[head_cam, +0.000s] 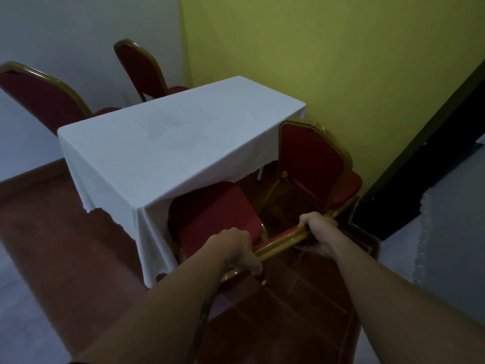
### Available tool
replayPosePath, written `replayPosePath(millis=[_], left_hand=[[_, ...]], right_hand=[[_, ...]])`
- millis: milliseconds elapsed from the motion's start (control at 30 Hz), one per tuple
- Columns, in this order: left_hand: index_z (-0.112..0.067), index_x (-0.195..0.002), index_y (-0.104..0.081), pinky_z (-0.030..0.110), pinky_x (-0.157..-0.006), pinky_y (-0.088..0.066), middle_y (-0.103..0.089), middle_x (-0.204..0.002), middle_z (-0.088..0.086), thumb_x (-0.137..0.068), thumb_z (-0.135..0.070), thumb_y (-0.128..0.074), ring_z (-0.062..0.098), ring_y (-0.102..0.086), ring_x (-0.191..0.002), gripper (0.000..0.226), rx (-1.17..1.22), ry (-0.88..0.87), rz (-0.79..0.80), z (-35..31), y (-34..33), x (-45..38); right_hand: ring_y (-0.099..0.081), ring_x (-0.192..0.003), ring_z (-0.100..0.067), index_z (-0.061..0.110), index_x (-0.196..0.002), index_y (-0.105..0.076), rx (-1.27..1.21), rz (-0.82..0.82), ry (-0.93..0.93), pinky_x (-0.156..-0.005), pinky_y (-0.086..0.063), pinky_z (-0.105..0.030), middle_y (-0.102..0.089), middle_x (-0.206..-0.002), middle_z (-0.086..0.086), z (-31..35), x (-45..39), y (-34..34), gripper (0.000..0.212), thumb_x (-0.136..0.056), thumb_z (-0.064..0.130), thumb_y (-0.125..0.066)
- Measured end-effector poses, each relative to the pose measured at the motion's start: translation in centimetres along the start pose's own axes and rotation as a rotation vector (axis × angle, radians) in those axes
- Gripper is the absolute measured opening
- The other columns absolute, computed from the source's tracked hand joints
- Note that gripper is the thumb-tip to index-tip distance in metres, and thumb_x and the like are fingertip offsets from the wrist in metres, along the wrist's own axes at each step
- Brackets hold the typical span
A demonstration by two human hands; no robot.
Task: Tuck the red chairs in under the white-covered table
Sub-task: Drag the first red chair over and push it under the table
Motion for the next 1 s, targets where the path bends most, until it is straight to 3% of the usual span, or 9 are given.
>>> replayPosePath(millis=[100, 233, 367, 467, 533, 633, 867, 1000], left_hand=[[-0.016, -0.083, -0.061, 0.034, -0.064, -0.053, -0.059, -0.078, 0.0, -0.076, -0.051, -0.078, 0.017, -0.059, -0.068, 0.04, -0.014, -0.004, -0.002, -0.7, 0.3, -1.3], [-0.021, -0.076, -0.055, 0.028, -0.054, -0.042, -0.058, -0.08, -0.002, -0.075, -0.052, -0.079, 0.015, -0.057, -0.068, 0.039, 0.002, 0.01, -0.017, -1.7, 0.8, -3.2], [-0.015, -0.11, -0.062, 0.033, -0.067, -0.049, -0.058, -0.092, 0.0, -0.08, -0.049, -0.075, 0.02, -0.06, -0.083, 0.046, 0.076, 0.054, -0.028, -2.8, 1.7, -4.7], [-0.012, -0.129, -0.06, 0.036, -0.081, -0.053, -0.06, -0.11, 0.006, -0.086, -0.032, -0.068, 0.027, -0.063, -0.101, 0.048, 0.039, 0.126, -0.032, -3.1, 1.6, -5.6], [-0.011, -0.131, -0.058, 0.036, -0.083, -0.051, -0.06, -0.118, 0.009, -0.089, -0.023, -0.061, 0.028, -0.062, -0.103, 0.044, 0.051, 0.179, -0.046, -3.9, 1.2, -6.1], [-0.012, -0.129, -0.057, 0.037, -0.082, -0.048, -0.054, -0.11, 0.007, -0.091, -0.022, -0.056, 0.026, -0.056, -0.095, 0.039, 0.076, 0.229, -0.089, -5.3, 1.5, -6.7], [-0.011, -0.125, -0.06, 0.037, -0.079, -0.048, -0.059, -0.114, 0.011, -0.091, -0.02, -0.056, 0.03, -0.062, -0.1, 0.036, 0.104, 0.293, -0.109, -8.3, 1.7, -8.2], [-0.011, -0.126, -0.059, 0.037, -0.078, -0.048, -0.055, -0.107, 0.007, -0.092, -0.022, -0.057, 0.027, -0.058, -0.094, 0.036, 0.103, 0.293, -0.096, -10.0, 2.3, -9.5]], right_hand=[[-0.071, -0.086, -0.034, 0.005, -0.138, -0.041, 0.027, 0.015, 0.004, -0.053, -0.061, -0.044, -0.062, -0.116, -0.025, 0.7, -1.7, 0.5, 0.077, -0.065, 0.001, -0.065], [-0.073, -0.085, -0.034, 0.003, -0.143, -0.041, 0.072, 0.057, 0.017, -0.053, -0.061, -0.042, -0.065, -0.117, -0.025, 2.0, -4.5, 0.9, 0.089, -0.058, 0.007, -0.066], [-0.07, -0.091, -0.035, 0.007, -0.135, -0.042, 0.102, 0.106, 0.049, -0.055, -0.062, -0.042, -0.063, -0.115, -0.023, 4.2, -7.3, 0.9, 0.074, -0.065, 0.006, -0.066], [-0.071, -0.091, -0.035, 0.009, -0.133, -0.039, 0.118, 0.161, 0.063, -0.062, -0.063, -0.046, -0.064, -0.112, -0.023, 5.7, -9.1, 0.6, 0.068, -0.071, 0.005, -0.065], [-0.072, -0.088, -0.033, 0.007, -0.135, -0.041, 0.146, 0.206, 0.069, -0.067, -0.064, -0.048, -0.066, -0.108, -0.021, 6.8, -10.2, 0.7, 0.069, -0.07, 0.006, -0.065], [-0.072, -0.089, -0.034, 0.007, -0.135, -0.042, 0.172, 0.251, 0.074, -0.068, -0.063, -0.051, -0.065, -0.111, -0.022, 8.1, -11.7, 1.0, 0.071, -0.069, 0.006, -0.066], [-0.07, -0.089, -0.032, 0.005, -0.131, -0.043, 0.219, 0.288, 0.081, -0.075, -0.063, -0.052, -0.063, -0.111, -0.021, 10.3, -13.4, 2.5, 0.062, -0.073, 0.002, -0.065], [-0.069, -0.091, -0.032, 0.003, -0.127, -0.046, 0.233, 0.311, 0.082, -0.083, -0.06, -0.055, -0.065, -0.106, -0.02, 11.5, -15.1, 3.4, 0.053, -0.076, 0.0, -0.063]])
Point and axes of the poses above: each hand's wrist, its own x-axis away from the middle knuckle, its own y-axis out of the back of the hand, z = x × y, the point moved 2 cm from there along -x, towards the middle knuckle
